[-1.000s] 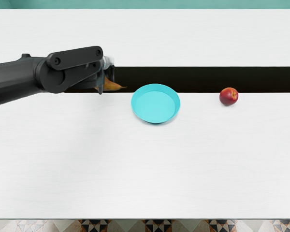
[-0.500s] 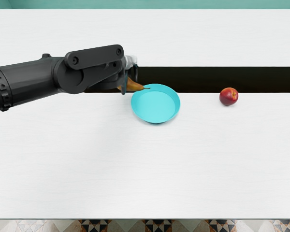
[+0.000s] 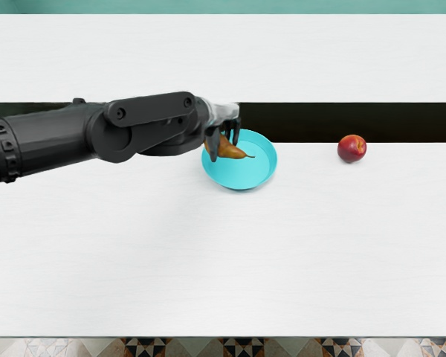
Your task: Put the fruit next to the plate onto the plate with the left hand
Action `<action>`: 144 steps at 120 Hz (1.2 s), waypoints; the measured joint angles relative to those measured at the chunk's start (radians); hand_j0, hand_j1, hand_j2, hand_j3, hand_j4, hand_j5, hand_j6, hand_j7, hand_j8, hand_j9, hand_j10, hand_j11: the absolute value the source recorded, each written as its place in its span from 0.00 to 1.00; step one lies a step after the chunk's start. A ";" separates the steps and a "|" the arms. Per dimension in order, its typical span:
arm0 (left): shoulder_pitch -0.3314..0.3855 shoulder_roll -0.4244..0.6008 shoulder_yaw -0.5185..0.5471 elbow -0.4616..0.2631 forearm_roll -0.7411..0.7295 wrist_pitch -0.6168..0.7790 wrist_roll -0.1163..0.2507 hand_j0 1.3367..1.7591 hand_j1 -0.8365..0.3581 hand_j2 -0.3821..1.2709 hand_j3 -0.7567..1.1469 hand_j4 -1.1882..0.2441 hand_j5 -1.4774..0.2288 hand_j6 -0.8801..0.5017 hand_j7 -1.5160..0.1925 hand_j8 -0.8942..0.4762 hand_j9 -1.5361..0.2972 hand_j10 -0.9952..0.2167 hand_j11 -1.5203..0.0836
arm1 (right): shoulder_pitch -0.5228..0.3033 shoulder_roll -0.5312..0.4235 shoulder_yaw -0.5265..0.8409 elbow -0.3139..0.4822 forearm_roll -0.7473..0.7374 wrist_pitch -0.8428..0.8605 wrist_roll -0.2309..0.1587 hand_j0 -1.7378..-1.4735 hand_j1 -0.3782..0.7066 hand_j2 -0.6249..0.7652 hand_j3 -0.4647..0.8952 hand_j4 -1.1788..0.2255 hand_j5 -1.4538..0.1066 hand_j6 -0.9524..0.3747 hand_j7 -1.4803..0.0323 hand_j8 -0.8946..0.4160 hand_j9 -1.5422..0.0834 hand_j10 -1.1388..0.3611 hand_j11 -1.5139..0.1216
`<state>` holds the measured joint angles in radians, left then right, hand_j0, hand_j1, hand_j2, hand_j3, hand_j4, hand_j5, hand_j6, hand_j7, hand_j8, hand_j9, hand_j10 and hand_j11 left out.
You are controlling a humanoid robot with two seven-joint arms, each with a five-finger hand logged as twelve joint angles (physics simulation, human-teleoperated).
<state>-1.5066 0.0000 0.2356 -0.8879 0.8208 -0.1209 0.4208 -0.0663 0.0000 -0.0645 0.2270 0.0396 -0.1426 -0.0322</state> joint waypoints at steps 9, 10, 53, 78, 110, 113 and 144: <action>0.018 0.000 0.001 -0.002 0.036 0.012 -0.025 0.75 0.44 0.44 0.40 0.36 0.26 0.26 0.30 0.28 0.30 0.23 0.33 | 0.000 0.000 0.000 0.000 0.000 0.000 0.000 0.30 0.06 0.45 0.34 0.82 0.91 0.70 0.95 0.66 0.93 0.74 0.90; 0.020 0.000 0.001 -0.002 0.040 0.013 -0.027 0.75 0.44 0.44 0.40 0.35 0.26 0.26 0.30 0.28 0.30 0.23 0.33 | 0.000 0.000 0.000 0.000 0.000 0.000 0.000 0.30 0.06 0.45 0.34 0.82 0.91 0.70 0.95 0.66 0.93 0.74 0.90; 0.031 0.000 0.004 -0.004 0.079 0.039 -0.048 0.76 0.68 0.33 0.40 0.56 0.55 0.41 0.58 0.43 0.55 0.49 0.62 | 0.000 0.000 0.001 0.001 0.000 0.001 0.000 0.30 0.06 0.45 0.34 0.82 0.91 0.70 0.95 0.66 0.93 0.74 0.90; 0.030 0.000 -0.025 -0.004 -0.004 0.035 -0.047 0.76 0.88 0.27 0.40 0.73 0.75 0.56 0.78 0.57 0.74 0.70 0.83 | 0.000 0.000 0.001 0.001 0.000 0.001 0.000 0.30 0.06 0.45 0.34 0.82 0.91 0.70 0.95 0.66 0.93 0.74 0.90; 0.057 0.217 -0.123 -0.215 -0.174 0.008 -0.042 0.76 0.96 0.24 0.40 0.80 0.84 0.61 0.86 0.63 0.81 0.79 0.92 | 0.000 0.000 0.000 0.001 0.000 0.002 0.000 0.30 0.06 0.45 0.34 0.82 0.91 0.70 0.95 0.66 0.93 0.74 0.90; 0.069 0.255 -0.132 -0.245 -0.186 -0.002 -0.042 0.76 0.97 0.24 0.40 0.81 0.84 0.62 0.86 0.63 0.81 0.79 0.92 | 0.000 0.000 0.000 0.001 0.000 0.002 0.000 0.30 0.06 0.45 0.34 0.82 0.91 0.70 0.95 0.66 0.93 0.74 0.90; 0.232 0.602 -0.363 -0.395 -0.293 -0.338 -0.038 0.76 0.99 0.23 0.40 0.82 0.86 0.63 0.88 0.65 0.83 0.81 0.94 | 0.000 0.000 0.000 0.001 0.000 0.002 0.000 0.30 0.06 0.45 0.34 0.82 0.91 0.70 0.95 0.66 0.93 0.74 0.90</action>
<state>-1.2747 0.6016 -0.1277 -1.2832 0.5273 -0.4591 0.3824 -0.0660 0.0000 -0.0640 0.2284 0.0399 -0.1411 -0.0322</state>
